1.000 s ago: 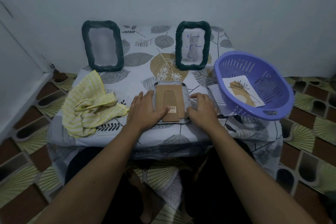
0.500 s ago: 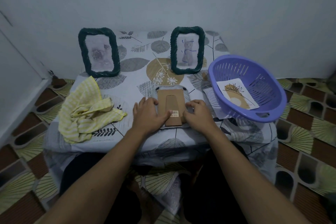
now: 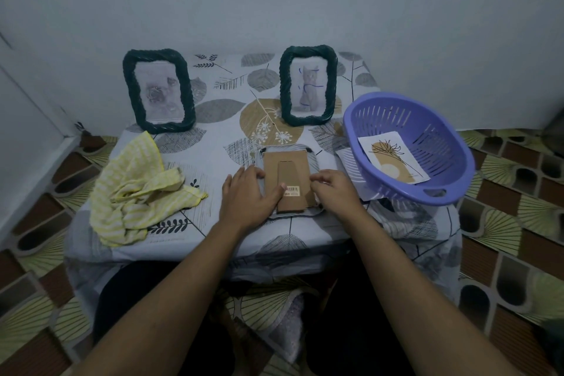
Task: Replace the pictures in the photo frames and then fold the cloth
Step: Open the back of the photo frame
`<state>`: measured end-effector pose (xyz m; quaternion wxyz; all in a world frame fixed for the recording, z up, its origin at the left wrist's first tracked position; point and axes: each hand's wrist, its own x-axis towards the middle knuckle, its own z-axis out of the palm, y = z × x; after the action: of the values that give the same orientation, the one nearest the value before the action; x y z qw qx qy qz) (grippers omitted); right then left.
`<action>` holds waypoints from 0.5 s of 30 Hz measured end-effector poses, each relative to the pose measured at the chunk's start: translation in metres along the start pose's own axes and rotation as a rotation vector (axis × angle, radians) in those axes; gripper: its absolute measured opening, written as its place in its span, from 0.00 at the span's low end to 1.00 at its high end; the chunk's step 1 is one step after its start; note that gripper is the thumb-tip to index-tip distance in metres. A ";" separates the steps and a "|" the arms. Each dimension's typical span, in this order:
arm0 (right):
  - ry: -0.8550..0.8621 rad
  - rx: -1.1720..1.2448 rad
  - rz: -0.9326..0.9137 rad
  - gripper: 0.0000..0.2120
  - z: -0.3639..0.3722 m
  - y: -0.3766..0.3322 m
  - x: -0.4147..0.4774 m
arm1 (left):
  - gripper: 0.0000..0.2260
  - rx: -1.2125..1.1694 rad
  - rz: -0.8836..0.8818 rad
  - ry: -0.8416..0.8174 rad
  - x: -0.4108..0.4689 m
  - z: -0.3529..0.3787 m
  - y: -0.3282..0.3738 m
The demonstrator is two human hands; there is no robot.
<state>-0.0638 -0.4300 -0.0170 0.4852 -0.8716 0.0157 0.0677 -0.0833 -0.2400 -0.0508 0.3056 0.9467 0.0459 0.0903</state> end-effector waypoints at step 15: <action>0.101 0.059 -0.093 0.11 -0.001 -0.011 0.003 | 0.22 -0.068 -0.014 -0.007 -0.001 -0.001 -0.001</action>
<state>-0.0601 -0.4250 -0.0074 0.5120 -0.8590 0.0016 0.0005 -0.0847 -0.2387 -0.0509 0.3383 0.9358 0.0486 0.0864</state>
